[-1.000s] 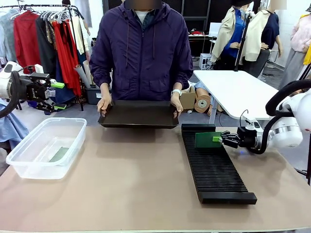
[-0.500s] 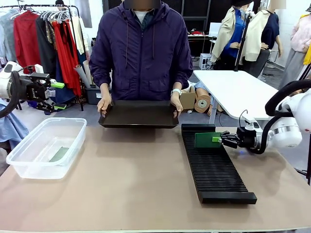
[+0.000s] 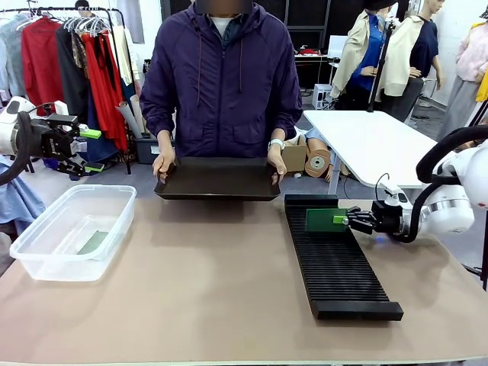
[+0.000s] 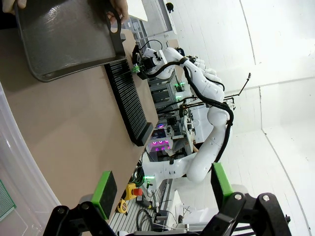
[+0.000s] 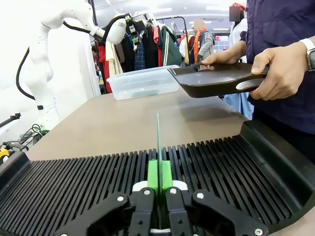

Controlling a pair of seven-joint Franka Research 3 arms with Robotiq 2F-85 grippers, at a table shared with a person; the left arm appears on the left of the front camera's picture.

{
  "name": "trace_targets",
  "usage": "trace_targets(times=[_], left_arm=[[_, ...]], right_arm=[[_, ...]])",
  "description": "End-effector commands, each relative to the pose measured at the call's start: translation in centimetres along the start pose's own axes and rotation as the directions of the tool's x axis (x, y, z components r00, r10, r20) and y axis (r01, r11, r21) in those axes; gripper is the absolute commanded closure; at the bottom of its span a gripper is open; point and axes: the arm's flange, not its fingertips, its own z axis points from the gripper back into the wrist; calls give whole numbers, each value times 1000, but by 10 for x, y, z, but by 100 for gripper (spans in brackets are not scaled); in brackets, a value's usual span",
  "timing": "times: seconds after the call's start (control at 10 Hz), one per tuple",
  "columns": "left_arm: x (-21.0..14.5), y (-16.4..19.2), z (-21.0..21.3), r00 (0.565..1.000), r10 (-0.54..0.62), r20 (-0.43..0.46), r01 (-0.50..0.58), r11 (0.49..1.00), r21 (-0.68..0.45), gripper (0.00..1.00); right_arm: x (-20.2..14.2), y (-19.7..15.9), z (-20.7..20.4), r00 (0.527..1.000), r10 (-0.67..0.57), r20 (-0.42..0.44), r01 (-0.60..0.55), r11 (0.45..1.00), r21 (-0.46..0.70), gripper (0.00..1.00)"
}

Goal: Sort PCBs into racks and boxes based on the side picked up.
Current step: If the short side of the Blank PCB is picked up, insert it into the PCB Rack ; if the long side is picked up, place it in the Organizing box.

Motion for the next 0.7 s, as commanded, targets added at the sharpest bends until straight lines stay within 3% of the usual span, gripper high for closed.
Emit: trace_targets(times=[0.0, 0.3, 0.4, 0.6], left_arm=[[-2, -2, 1, 1000, -2, 3, 2, 1000, -1, 0], [-2, -2, 1, 1000, -2, 3, 2, 1000, -1, 0], [-2, -2, 1, 1000, -2, 3, 2, 1000, -1, 0], [-2, -2, 1, 1000, -2, 3, 2, 1000, -1, 0]], right_arm=[[-5, -3, -2, 999, 44, 1, -44, 998, -54, 71], [1, 0, -4, 998, 56, 20, -55, 997, -47, 11], [2, 2, -4, 998, 56, 25, -55, 998, -43, 0], [5, 4, -2, 998, 52, 27, -51, 998, -39, 0]])
